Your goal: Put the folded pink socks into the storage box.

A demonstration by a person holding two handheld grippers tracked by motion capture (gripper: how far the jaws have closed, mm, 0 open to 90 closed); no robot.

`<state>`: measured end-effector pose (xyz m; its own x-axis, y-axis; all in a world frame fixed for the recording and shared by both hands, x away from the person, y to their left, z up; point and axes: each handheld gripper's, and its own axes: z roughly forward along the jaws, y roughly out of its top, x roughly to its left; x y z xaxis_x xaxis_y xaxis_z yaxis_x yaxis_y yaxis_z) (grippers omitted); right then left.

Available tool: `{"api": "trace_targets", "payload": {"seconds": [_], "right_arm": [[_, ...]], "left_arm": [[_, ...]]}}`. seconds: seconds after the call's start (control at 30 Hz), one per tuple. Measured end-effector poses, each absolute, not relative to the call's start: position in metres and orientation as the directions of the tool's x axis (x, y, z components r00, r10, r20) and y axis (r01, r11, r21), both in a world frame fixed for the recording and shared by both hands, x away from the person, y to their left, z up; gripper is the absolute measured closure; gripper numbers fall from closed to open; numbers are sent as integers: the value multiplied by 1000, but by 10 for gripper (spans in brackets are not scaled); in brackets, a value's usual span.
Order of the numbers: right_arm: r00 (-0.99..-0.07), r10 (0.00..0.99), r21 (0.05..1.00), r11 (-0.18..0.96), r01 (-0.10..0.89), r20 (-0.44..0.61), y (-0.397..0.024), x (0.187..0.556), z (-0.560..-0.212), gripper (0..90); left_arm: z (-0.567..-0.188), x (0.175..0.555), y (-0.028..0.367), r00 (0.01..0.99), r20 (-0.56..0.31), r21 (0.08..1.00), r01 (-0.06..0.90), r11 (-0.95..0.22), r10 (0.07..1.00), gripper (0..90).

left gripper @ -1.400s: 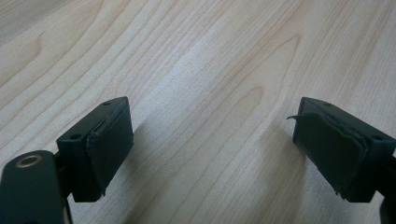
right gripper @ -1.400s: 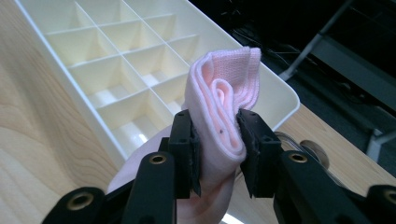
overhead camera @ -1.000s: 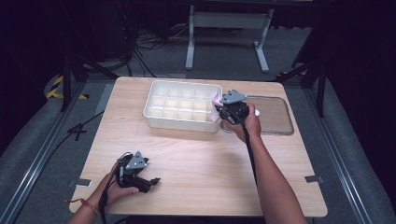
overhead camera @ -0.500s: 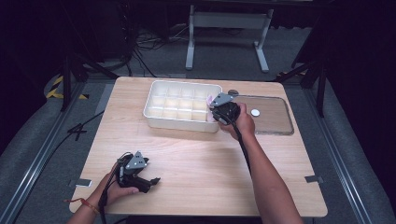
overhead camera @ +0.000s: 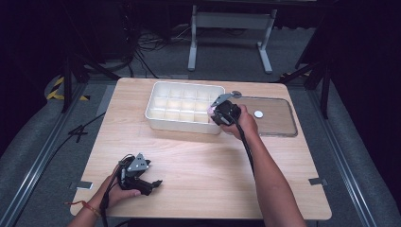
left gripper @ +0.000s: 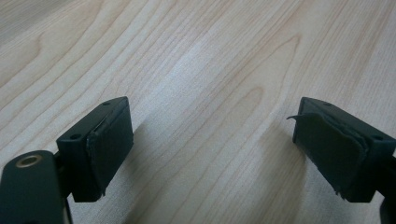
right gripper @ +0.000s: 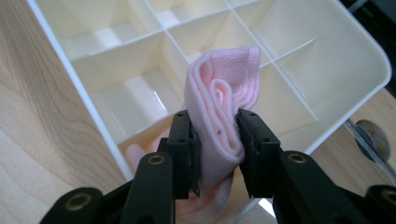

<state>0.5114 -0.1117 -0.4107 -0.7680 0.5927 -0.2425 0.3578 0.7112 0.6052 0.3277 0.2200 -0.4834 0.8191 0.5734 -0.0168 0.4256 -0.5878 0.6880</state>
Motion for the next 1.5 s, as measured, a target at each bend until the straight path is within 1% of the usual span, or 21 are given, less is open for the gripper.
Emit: {"api": "trace_targets", "payload": {"seconds": [0.13,0.57,1.0,1.13,1.27,1.33,1.4,1.5], "right_arm": [[-774,592,569,724,389,-224,-109,515,-412,685],[-773,616,532,709,463,-149,-110,524,-414,682],[-774,619,502,716,485,-135,-108,529,-413,678],[-775,614,495,725,478,-151,-106,527,-412,645],[-769,618,515,718,468,-163,-109,525,-406,577],[-766,623,523,712,469,-160,-110,524,-403,556],[-767,628,538,695,476,-132,-112,523,-402,528],[-764,634,553,683,478,-123,-115,523,-399,523]], "left_arm": [[-483,328,220,819,-17,688,426,-587,574,124],[-483,328,220,816,-18,686,430,-586,577,124],[-483,327,220,816,-17,687,430,-586,578,124],[-483,327,220,816,-18,687,430,-585,578,124],[-483,328,219,815,-18,688,430,-585,579,124],[-483,327,219,814,-21,689,432,-582,580,124],[-484,327,219,814,-22,689,432,-581,580,124],[-483,327,219,816,-21,687,432,-584,578,124]]}}
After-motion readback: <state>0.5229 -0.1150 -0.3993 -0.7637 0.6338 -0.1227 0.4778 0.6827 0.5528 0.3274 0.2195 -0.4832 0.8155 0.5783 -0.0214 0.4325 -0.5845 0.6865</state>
